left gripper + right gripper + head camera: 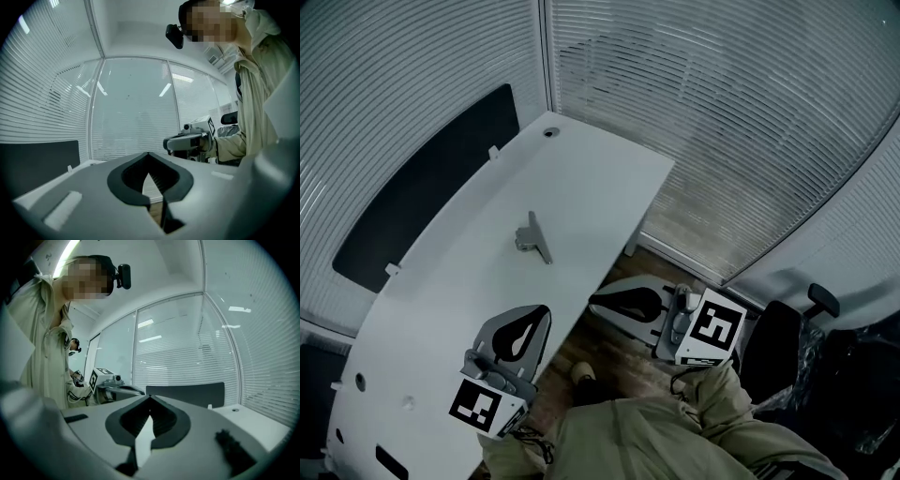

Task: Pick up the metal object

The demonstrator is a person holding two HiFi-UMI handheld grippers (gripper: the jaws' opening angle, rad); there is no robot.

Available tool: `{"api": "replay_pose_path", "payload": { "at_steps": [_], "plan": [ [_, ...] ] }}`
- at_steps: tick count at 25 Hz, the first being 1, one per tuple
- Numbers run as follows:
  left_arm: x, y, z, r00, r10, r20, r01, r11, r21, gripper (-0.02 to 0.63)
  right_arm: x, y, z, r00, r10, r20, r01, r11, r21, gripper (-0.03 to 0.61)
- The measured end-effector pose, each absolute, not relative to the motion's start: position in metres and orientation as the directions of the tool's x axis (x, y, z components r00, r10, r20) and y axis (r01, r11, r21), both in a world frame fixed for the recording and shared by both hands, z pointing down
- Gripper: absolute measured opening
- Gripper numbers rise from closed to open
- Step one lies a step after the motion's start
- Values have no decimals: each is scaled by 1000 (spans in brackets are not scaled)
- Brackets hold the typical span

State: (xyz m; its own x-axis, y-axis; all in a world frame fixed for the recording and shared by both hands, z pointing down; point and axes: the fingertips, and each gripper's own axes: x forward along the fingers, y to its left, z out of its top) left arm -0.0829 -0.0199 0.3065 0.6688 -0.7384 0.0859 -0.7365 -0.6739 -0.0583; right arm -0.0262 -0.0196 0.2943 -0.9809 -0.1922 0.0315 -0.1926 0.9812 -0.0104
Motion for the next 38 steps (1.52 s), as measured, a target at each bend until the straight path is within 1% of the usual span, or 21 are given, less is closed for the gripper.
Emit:
{"api": "replay_pose_path", "payload": {
  "at_steps": [3,7,10,13,21,27,32,35,38],
  "plan": [
    [-93,-36,317,670,-734,106,-735,-677,-42,6,-42,-39,303,-981,-189,36,-190,981,-35,-3],
    [-102,-52,339,659,-735,158,-748,-662,41,6,-59,-53,325,-985,-155,77,-161,984,-76,-5],
    [-109,-72,348,634,-760,140,-772,-632,64,6,-56,-66,335,-986,-134,98,-145,984,-106,-5],
    [-112,-98,358,591,-793,146,-806,-578,128,6,-50,-92,343,-987,-131,94,-145,976,-161,-5],
    [-120,-145,410,510,-823,251,-859,-474,193,6,-57,-115,407,-977,-50,206,-103,962,-253,-5],
    [-134,-178,466,470,-812,346,-883,-422,207,8,-63,-127,449,-973,-24,231,-99,942,-321,-5],
    [-153,-211,506,422,-802,423,-906,-353,233,122,-68,-130,473,-967,-1,254,-94,929,-357,-5],
    [-172,-237,532,341,-800,493,-939,-262,224,189,-73,-129,483,-963,21,269,-83,926,-368,-5],
    [-187,-259,553,265,-797,543,-960,-164,228,230,-76,-129,489,-960,33,277,-78,921,-381,-5]
  ]
}}
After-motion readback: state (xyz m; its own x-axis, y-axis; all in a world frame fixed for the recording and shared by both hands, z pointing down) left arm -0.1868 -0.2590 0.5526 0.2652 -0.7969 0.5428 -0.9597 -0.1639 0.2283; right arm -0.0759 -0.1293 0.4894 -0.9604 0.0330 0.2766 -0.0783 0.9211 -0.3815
